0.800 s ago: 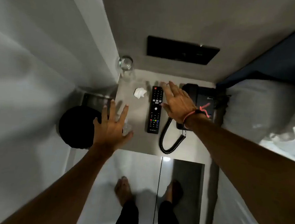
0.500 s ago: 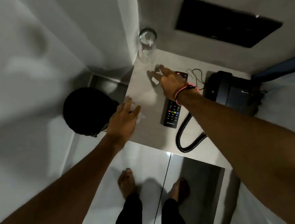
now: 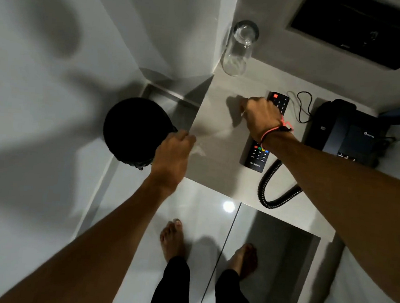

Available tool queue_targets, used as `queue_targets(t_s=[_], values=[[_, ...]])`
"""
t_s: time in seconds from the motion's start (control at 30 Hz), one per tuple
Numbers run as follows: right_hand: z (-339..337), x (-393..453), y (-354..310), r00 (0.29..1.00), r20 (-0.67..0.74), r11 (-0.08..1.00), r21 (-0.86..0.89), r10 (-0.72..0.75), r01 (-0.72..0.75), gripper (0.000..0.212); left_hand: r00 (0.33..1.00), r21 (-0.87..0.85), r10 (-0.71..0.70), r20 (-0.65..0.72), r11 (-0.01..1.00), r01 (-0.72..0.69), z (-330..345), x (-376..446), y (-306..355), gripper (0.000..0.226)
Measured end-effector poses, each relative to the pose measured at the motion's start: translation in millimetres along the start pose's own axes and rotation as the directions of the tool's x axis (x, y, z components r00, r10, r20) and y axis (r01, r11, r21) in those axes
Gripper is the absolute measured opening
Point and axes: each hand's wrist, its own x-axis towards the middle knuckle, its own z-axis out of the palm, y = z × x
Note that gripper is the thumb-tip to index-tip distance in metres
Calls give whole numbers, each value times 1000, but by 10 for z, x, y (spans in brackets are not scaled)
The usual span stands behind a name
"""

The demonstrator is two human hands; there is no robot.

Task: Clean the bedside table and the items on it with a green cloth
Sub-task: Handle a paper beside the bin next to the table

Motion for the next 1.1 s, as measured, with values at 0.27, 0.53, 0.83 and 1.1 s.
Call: queue_targets(t_s=[0.27,0.53,0.83,1.1], values=[[-158,-212,-490,991,-98,992,81,-86,94,37,886,-305,-418,-204,887,348,-497,-308,-879,24],[-11,-47,-768,974,-142,978,86,-175,188,30,858,-356,-493,-142,835,420,-321,-30,-1308,53],[77,-74,-1472,974,-69,949,222,-214,224,29,917,6,-295,-270,952,307,-200,-548,-1642,76],[250,43,-2210,952,29,924,251,-305,289,43,921,67,-275,-275,950,304,-141,-916,-1835,83]])
